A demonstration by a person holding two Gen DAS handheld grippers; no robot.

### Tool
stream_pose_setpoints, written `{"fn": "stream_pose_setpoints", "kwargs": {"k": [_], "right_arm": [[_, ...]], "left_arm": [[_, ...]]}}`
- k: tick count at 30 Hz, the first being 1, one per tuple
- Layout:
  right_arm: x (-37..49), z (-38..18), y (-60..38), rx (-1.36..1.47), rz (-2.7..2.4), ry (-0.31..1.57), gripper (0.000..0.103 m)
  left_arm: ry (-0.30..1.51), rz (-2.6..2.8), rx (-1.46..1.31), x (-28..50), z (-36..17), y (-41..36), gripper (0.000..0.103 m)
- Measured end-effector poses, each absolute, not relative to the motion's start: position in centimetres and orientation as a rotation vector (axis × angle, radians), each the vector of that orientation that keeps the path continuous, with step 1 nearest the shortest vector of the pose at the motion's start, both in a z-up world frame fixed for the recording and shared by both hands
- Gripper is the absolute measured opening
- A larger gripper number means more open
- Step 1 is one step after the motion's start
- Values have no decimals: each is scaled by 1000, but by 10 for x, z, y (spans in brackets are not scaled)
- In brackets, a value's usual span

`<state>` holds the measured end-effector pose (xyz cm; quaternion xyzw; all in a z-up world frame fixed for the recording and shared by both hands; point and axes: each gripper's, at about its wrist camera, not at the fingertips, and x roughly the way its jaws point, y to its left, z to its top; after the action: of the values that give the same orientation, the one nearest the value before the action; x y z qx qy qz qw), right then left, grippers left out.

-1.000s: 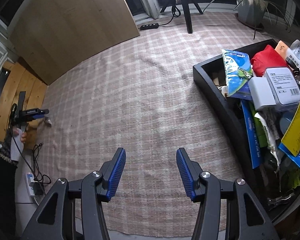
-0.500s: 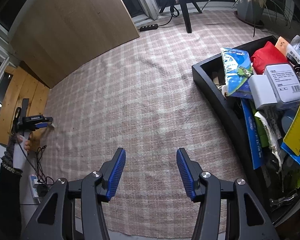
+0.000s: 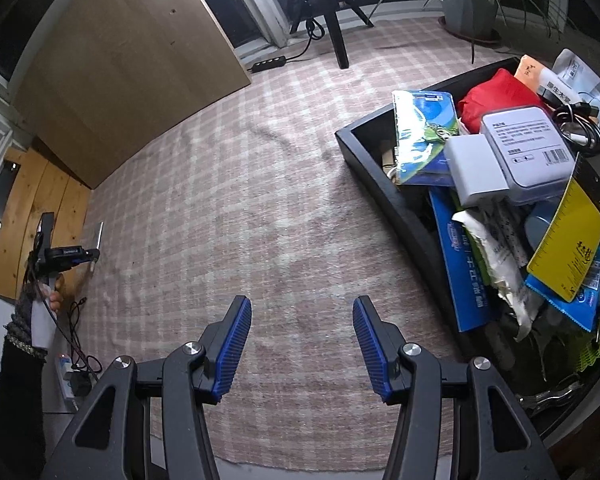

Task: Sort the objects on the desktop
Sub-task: 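Close the left tool on the grey tube and lift it, then carry the grey tube with the left tool over the bin and release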

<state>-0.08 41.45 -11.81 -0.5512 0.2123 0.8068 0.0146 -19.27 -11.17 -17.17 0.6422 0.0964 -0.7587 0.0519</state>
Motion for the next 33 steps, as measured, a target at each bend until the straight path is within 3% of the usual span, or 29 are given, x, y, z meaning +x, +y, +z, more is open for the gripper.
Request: {"fn": "stream_pose_setpoints", "kwargs": {"k": [19, 33], "right_arm": [[31, -106, 491, -1617, 2545, 728, 49], [93, -97, 581, -1460, 2471, 839, 49]], "left_arm": [[399, -2575, 2009, -124, -124, 100, 19], [215, -2845, 2124, -144, -107, 232, 19]]}}
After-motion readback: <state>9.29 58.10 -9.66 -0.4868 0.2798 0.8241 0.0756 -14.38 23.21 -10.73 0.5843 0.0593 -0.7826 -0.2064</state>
